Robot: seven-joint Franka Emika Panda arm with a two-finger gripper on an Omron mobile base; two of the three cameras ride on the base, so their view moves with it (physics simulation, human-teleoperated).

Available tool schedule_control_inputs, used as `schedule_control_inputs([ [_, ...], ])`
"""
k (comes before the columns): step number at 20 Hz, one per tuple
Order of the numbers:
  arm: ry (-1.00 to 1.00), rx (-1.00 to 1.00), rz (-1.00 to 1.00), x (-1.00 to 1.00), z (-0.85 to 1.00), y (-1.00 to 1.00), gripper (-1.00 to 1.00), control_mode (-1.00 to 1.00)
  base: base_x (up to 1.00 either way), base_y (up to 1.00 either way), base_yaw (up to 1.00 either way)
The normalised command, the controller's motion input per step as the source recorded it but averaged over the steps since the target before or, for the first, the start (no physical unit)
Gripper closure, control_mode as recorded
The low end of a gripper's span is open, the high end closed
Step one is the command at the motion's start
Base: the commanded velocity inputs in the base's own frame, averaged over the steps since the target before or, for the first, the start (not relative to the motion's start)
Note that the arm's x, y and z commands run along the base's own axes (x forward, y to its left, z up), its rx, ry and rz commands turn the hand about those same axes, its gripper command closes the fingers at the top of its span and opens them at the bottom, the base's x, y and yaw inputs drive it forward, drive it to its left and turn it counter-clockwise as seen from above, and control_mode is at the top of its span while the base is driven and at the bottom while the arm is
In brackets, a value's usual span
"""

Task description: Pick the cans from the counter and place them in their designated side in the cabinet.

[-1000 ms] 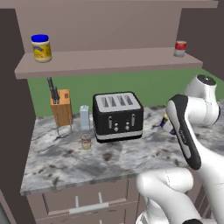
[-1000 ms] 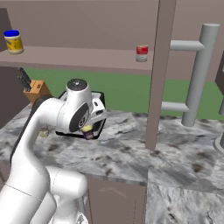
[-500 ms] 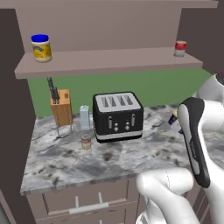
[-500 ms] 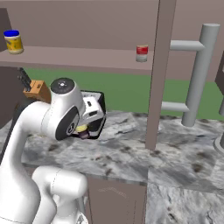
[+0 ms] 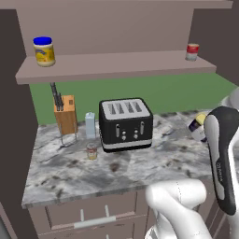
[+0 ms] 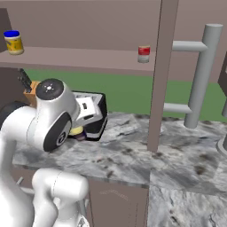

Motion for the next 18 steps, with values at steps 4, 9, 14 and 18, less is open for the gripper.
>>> schedule_control_inputs([
  [4, 0.0, 0.03, -0.04, -0.45, 0.37, -0.04, 1.0, -1.0, 0.0, 0.0, 0.0],
  [9, 0.0, 0.03, -0.05, -0.34, 0.42, -0.01, 1.0, -1.0, 0.0, 0.0, 0.0],
  [14, -0.02, 0.03, -0.03, -0.25, 0.41, 0.0, 1.0, -1.0, 0.0, 0.0, 0.0],
  [18, -0.05, 0.02, -0.03, -0.11, 0.36, 0.01, 1.0, -1.0, 0.0, 0.0, 0.0],
])
